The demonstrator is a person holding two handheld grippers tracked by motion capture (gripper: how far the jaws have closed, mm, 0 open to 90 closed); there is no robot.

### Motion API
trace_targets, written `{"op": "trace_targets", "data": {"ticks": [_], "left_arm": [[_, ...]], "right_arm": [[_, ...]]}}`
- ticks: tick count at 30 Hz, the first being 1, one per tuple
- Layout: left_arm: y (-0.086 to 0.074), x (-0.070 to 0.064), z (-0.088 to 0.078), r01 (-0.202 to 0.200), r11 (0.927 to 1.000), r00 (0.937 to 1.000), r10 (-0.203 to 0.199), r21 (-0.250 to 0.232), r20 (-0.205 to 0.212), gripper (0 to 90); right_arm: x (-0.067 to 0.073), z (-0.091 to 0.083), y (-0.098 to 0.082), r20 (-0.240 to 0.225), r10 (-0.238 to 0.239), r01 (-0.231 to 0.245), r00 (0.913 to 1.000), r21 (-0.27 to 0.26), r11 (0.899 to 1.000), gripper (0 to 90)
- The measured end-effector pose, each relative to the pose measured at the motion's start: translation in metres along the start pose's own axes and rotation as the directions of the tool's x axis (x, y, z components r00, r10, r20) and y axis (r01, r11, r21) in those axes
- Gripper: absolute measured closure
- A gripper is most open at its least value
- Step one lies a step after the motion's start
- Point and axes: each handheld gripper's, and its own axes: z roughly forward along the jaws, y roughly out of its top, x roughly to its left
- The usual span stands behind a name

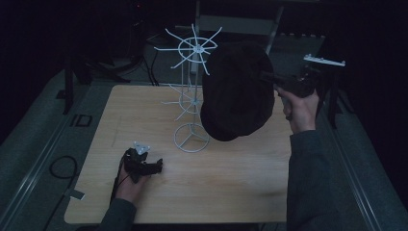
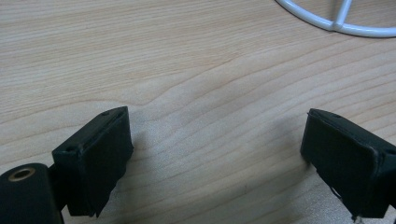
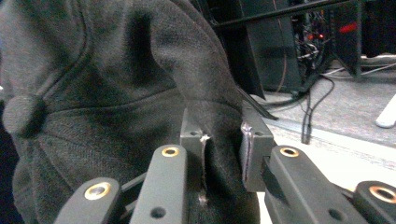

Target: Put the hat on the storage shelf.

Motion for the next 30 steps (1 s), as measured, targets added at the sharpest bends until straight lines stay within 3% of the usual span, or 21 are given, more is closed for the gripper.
{"op": "trace_targets", "data": {"ticks": [7, 13, 18, 24, 30], "left_arm": [[0.0, 0.0, 0.0, -0.001, 1.0, 1.0, 0.001, 0.001, 0.0, 9.4], [0.0, 0.0, 0.0, 0.0, 1.0, 1.0, 0.0, 0.0, 0.001, 9.4], [0.0, 0.0, 0.0, 0.001, 1.0, 1.0, -0.001, 0.0, 0.001, 9.4], [0.0, 0.0, 0.0, -0.001, 1.0, 1.0, 0.001, 0.001, 0.001, 9.4], [0.0, 0.0, 0.0, -0.001, 1.0, 1.0, 0.001, 0.002, 0.001, 9.4]], "right_arm": [[0.007, 0.012, -0.006, 0.053, -0.064, 0.061, 0.9965, 0.059, 0.996, 68.8], [0.007, 0.014, -0.01, 0.053, -0.092, 0.087, 0.9944, 0.083, 0.993, 59.1], [0.008, 0.011, -0.011, 0.058, -0.098, 0.092, 0.9935, 0.085, 0.992, 56.0], [0.008, 0.004, -0.01, 0.078, -0.108, 0.102, 0.9911, 0.071, 0.992, 43.8], [0.009, 0.001, -0.011, 0.11, -0.127, 0.118, 0.9858, 0.087, 0.989, 40.3]]}}
